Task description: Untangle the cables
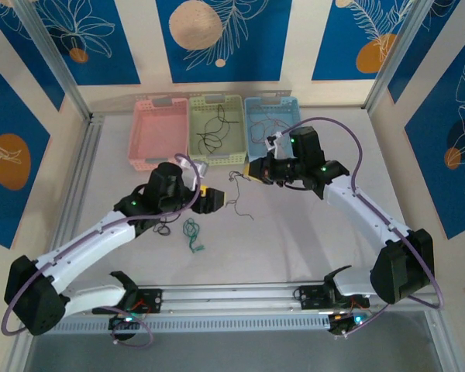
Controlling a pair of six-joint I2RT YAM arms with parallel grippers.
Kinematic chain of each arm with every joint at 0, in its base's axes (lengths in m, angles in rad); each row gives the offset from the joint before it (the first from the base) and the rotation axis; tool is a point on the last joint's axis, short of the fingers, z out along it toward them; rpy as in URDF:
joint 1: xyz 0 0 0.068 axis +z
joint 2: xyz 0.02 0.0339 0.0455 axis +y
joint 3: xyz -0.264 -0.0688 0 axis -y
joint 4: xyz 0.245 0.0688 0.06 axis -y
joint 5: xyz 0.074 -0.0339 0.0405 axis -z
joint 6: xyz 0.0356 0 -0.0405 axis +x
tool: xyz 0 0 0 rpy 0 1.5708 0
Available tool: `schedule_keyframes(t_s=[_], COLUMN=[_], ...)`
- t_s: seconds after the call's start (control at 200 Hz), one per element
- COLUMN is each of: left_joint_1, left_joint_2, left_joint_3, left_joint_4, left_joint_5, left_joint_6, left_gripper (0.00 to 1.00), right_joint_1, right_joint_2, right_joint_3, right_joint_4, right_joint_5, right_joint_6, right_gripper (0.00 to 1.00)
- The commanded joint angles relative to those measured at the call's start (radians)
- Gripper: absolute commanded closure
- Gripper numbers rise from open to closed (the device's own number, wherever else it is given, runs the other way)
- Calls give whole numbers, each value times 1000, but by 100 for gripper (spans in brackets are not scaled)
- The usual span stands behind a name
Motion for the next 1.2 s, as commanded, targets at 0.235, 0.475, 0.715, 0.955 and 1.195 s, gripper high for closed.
schedule_keyframes(t_s=[0.235,0.475,0.715,0.955,1.195], left_joint_1=[-4,-5,-8,-10,-12], left_joint_2=[186,263,345,358,307], left_joint_3=[15,-17,-21,-101,-203], left_joint_4=[285,410,448,543,609], left_joint_5=[153,187,203,222,204], left_joint_6=[131,105,84,18,-34], left_gripper=[24,26,30,49,85], right_joint_1=[18,23,23,14,-8], right_joint_2=[6,16,22,22,7], right_joint_3=[47,49,55,58,38], right_joint_4=[-22,-14,-12,-18,-32], right_joint_5=[-79,-100,-109,-103,-71], right_joint_6=[78,97,106,104,108], right_gripper=[100,100,100,100,100])
